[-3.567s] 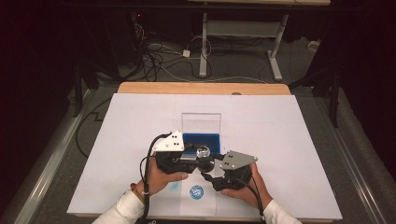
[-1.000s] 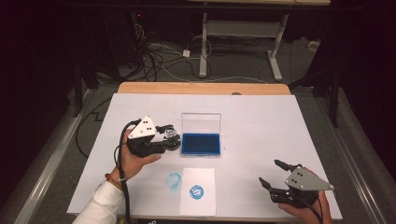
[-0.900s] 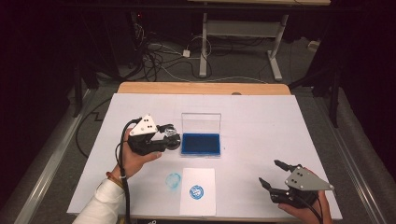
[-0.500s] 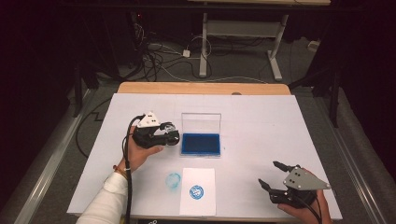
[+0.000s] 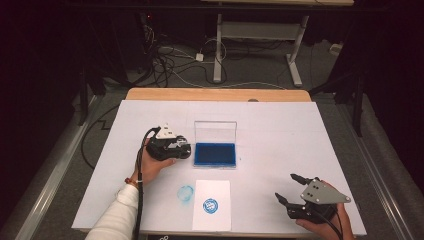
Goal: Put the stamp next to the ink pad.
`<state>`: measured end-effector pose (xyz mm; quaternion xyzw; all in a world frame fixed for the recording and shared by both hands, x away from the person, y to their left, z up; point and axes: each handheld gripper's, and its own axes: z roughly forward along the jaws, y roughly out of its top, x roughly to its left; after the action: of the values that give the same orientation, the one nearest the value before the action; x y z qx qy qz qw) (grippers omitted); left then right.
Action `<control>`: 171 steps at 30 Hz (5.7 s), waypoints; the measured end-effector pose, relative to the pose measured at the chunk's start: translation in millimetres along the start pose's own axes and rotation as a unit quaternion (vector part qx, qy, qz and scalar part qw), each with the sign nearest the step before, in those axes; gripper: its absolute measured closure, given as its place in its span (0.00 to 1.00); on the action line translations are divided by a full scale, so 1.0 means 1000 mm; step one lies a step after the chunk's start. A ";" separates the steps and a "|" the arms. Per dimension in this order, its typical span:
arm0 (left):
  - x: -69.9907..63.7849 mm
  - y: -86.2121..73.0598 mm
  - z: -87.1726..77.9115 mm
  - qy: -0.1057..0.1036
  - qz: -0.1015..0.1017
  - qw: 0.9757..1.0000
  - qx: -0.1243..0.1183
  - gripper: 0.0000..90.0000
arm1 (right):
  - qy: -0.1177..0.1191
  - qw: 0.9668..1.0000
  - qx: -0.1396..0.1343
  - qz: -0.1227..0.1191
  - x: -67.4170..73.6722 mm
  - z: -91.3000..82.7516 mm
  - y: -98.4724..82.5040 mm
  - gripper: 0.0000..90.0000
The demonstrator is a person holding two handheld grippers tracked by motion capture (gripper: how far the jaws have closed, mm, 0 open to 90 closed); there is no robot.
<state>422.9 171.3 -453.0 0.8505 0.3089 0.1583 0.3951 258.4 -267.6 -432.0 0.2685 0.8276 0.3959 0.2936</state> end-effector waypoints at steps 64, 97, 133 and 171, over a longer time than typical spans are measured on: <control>-0.037 0.020 -0.049 0.086 0.057 0.991 -0.083 0.18 | -0.006 1.000 -0.003 0.009 0.000 0.000 0.001 0.30; -0.085 0.012 -0.094 0.064 0.136 0.984 -0.099 0.18 | -0.004 1.000 -0.016 0.002 0.003 -0.001 0.006 0.30; -0.081 -0.052 -0.108 0.089 0.140 0.984 -0.062 0.18 | -0.012 1.000 -0.021 0.007 0.001 0.001 0.007 0.30; -0.074 -0.110 -0.105 0.100 0.092 0.991 -0.015 0.18 | -0.018 1.000 -0.017 -0.004 0.006 0.002 0.010 0.29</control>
<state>268.8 238.2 -472.8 0.8491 0.2652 0.2829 0.3587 257.9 -257.7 -426.5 0.2670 0.8164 0.4041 0.3145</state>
